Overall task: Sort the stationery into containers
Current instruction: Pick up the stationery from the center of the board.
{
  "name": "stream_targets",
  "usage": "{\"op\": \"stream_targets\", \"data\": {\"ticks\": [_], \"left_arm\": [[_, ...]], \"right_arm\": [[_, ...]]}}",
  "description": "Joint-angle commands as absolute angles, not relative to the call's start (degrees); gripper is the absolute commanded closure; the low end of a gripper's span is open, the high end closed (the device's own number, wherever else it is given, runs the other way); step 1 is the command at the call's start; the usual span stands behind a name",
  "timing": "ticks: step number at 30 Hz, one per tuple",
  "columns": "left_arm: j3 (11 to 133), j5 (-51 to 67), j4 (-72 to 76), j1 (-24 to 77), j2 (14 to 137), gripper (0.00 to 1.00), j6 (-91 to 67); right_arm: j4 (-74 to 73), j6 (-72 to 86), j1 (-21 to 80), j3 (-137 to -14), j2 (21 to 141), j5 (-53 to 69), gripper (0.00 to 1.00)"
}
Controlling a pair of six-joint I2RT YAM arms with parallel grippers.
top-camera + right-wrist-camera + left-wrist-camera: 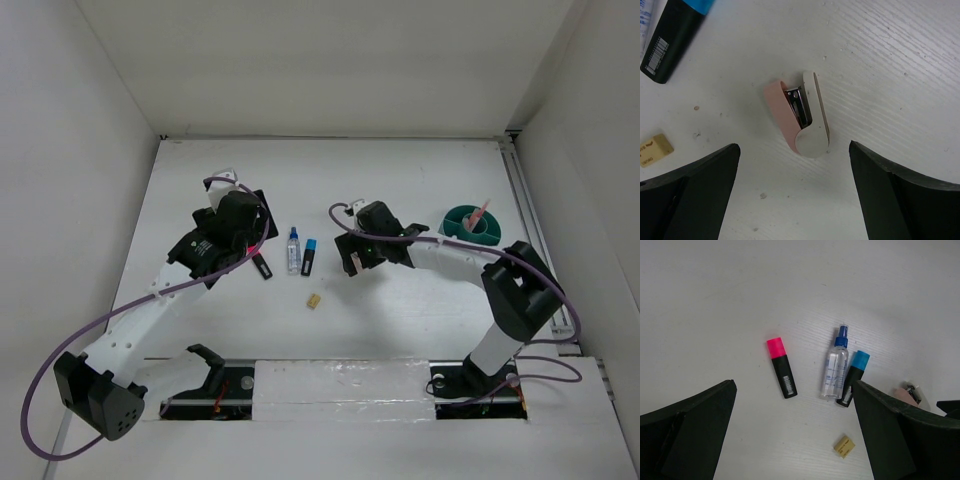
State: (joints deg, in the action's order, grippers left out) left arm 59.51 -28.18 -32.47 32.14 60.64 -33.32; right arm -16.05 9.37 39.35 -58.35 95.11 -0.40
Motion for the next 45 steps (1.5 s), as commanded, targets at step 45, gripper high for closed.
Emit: {"op": "stream_targets", "data": {"ticks": [45], "left_arm": [[64.68, -13.71, -27.51, 36.64, 68.8, 0.0, -41.12]], "right_arm": [[-21.53, 13.1, 38.67, -60.29, 76.48, -13.44, 0.08]]}}
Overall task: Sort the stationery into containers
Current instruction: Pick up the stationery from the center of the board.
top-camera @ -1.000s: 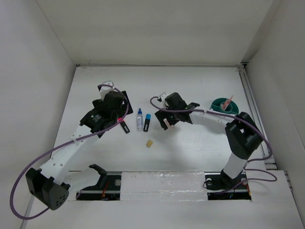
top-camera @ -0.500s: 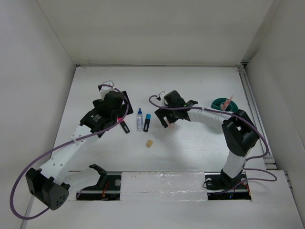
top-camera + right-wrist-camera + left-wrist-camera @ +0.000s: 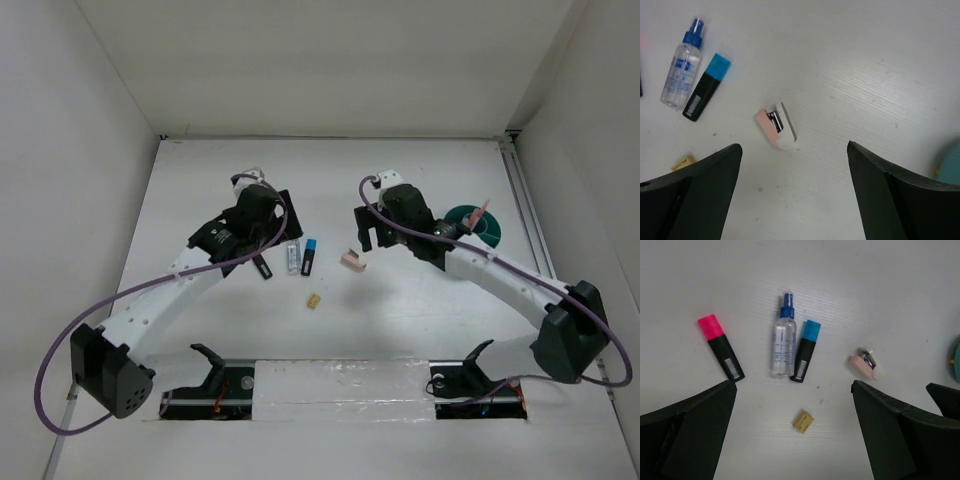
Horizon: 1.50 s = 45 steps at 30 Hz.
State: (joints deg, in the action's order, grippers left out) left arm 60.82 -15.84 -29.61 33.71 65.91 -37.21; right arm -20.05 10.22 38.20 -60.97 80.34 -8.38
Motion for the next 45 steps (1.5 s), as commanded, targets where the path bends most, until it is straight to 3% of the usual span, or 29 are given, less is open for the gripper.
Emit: {"op": "stream_targets", "data": {"ticks": [1, 6, 12, 27, 45], "left_arm": [[65.64, -13.71, -27.51, 37.61, 70.21, 0.0, -41.74], [68.46, -9.33, -24.35, 41.21, 78.72, 0.0, -47.71], [74.7, -10.99, -26.02, 45.08, 90.16, 0.0, -56.07], [90.33, -6.06, -30.75, 47.11, 112.65, 0.0, -63.01], [92.37, -6.95, -39.29, 47.11, 118.3, 0.03, -72.5]], "right_arm": [[-22.23, 13.1, 38.67, -60.29, 75.07, -14.23, 0.08], [-27.42, 17.3, 40.25, -60.91, 65.4, -22.39, 0.08], [-28.04, 19.95, 40.87, -59.77, 54.78, -22.41, 0.08], [-28.92, 20.57, 45.61, -56.78, 48.16, -20.05, 0.08], [-24.26, 18.81, 47.81, -54.06, 43.24, -13.45, 0.08]]}}
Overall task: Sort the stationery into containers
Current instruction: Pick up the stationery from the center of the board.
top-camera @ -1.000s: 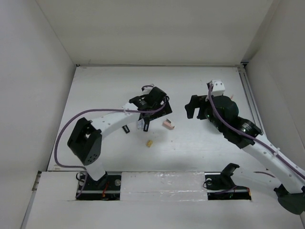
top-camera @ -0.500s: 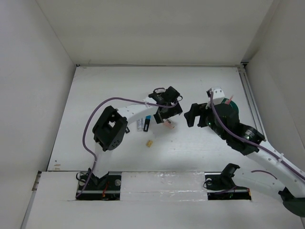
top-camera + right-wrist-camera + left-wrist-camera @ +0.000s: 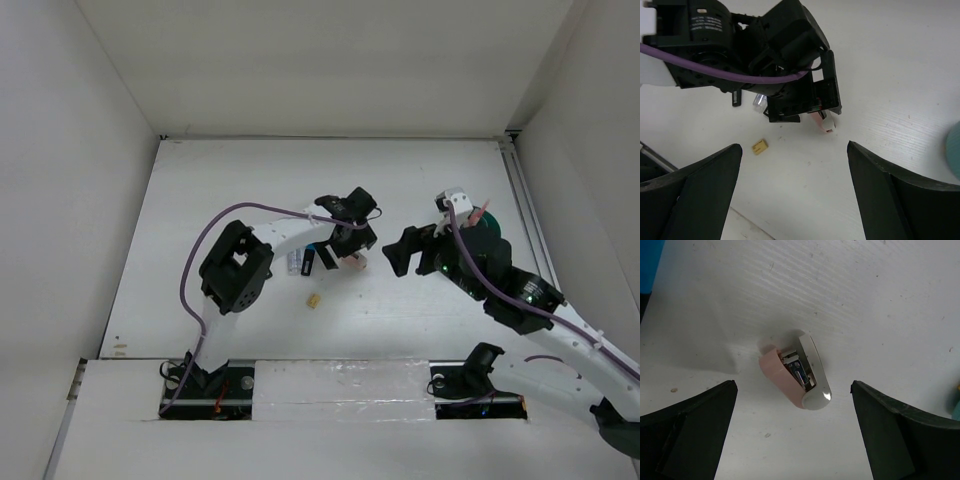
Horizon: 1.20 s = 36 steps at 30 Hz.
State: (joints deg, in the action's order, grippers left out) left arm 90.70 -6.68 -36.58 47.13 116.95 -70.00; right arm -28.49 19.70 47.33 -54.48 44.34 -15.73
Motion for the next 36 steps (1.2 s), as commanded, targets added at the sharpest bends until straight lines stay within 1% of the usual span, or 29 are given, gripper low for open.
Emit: {"op": "stream_targets", "data": {"ticks": [1, 2, 5, 7, 8, 10, 12, 14, 15, 19, 22, 23, 27, 28, 31, 32, 34, 36], "left_arm": [[92.37, -6.42, -38.59, 47.11, 119.08, 0.04, -72.51], [92.37, -6.42, -38.58, 47.11, 119.09, 0.04, -73.21], [92.37, -6.42, -38.06, 47.11, 119.62, 0.09, -73.74], [92.9, -6.42, -38.67, 47.11, 120.23, 0.16, -74.27], [92.9, -6.42, -38.67, 47.11, 120.23, 0.16, -74.27], [93.95, -6.42, -39.2, 47.11, 120.84, 0.23, -74.27], [93.96, -5.81, -39.73, 47.11, 121.46, 0.26, -74.79], [93.96, -5.8, -39.73, 47.11, 121.99, 0.33, -74.79], [93.96, -5.8, -39.73, 47.11, 122.6, 0.35, -74.79], [93.96, -4.75, -39.73, 47.11, 123.13, 0.51, -75.32], [93.43, -4.75, -39.73, 46.59, 123.13, 0.68, -75.32], [93.43, -4.75, -39.73, 46.58, 123.66, 0.7, -75.32], [89.23, -3.52, -36.84, 45.36, 123.14, 0.97, -75.32], [88.43, -3.52, -36.13, 45.35, 123.13, 1.0, -74.63], [85.8, -3.52, -32.36, 44.82, 121.04, 1.0, -72.08], [84.74, -2.65, -27.65, 44.82, 119.98, 1.0, -70.94], [82.71, 0.25, -21.56, 44.82, 117.7, 1.0, -63.92], [83.23, -0.87, -20.39, 44.82, 114.8, 1.0, -60.14]], "right_arm": [[-24.26, 18.81, 47.81, -54.05, 42.72, -12.66, 0.08], [-23.74, 18.81, 47.81, -53.53, 42.71, -12.66, 0.08], [-23.73, 18.81, 47.81, -53.53, 42.71, -11.43, 0.08], [-23.73, 18.81, 47.81, -53.53, 42.19, -11.43, 0.09], [-23.73, 18.81, 48.33, -53.53, 42.19, -11.43, 0.09], [-23.73, 18.81, 48.34, -53.0, 40.88, -11.43, 0.09], [-23.21, 18.81, 48.34, -53.0, 40.26, -11.43, 0.09], [-23.2, 18.81, 48.34, -52.48, 39.64, -10.9, 0.09], [-23.2, 18.81, 48.34, -52.47, 38.94, -10.9, 0.09], [-23.2, 18.81, 48.34, -52.47, 37.71, -10.9, 0.09], [-23.2, 18.81, 48.87, -52.47, 37.09, -10.37, 0.09], [-23.2, 18.81, 48.87, -52.47, 37.09, -10.37, 0.09], [-23.2, 18.81, 49.39, -51.94, 37.09, -10.37, 0.09], [-23.2, 18.81, 49.39, -51.94, 37.09, -9.67, 0.09], [-22.07, 18.81, 49.39, -51.42, 37.61, -9.15, 0.09], [-22.06, 18.81, 49.39, -51.42, 37.62, -9.14, 0.09], [-22.06, 19.33, 49.39, -51.42, 38.14, -9.14, 0.09], [-22.06, 19.86, 49.39, -50.81, 38.14, -9.14, 0.09]]}}
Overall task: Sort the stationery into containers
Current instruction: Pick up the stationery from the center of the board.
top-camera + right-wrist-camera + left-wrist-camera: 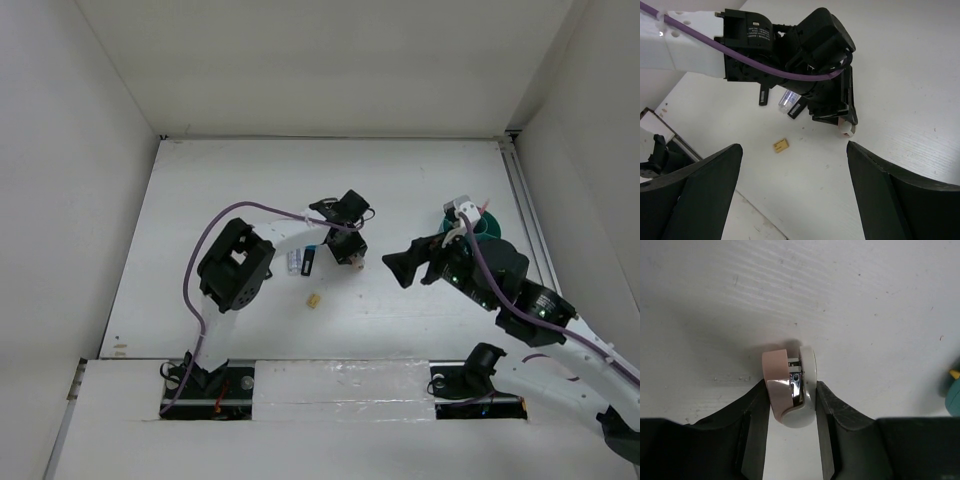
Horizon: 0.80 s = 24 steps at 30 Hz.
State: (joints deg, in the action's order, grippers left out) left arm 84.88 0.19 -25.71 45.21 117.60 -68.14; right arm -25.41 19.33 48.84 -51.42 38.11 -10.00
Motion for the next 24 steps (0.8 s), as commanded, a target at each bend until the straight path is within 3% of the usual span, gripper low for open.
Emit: {"op": "stream_targets", "data": {"ticks": [1, 8, 13, 21, 24], "left_arm": [[83.75, -2.1, -20.91, 44.82, 113.57, 1.0, -58.12], [83.33, -11.43, -20.14, 44.82, 96.88, 1.0, -44.84], [77.26, -4.49, -11.17, 44.82, 80.71, 1.0, -34.56], [68.22, 5.78, -3.62, 44.82, 62.52, 1.0, -25.5], [65.31, 6.33, -0.89, 44.82, 58.9, 1.0, -24.0]], "right_arm": [[-21.45, 20.39, 49.39, -50.19, 38.14, -9.14, 0.09], [-8.67, 25.48, 48.87, -43.08, 41.21, -4.49, 0.12], [10.87, 27.24, 48.35, -35.08, 42.27, 4.38, 0.13], [38.89, 31.02, 48.34, -28.92, 47.19, 5.71, 0.17], [42.26, 31.03, 49.56, -28.92, 49.12, 4.66, 0.17]]}}
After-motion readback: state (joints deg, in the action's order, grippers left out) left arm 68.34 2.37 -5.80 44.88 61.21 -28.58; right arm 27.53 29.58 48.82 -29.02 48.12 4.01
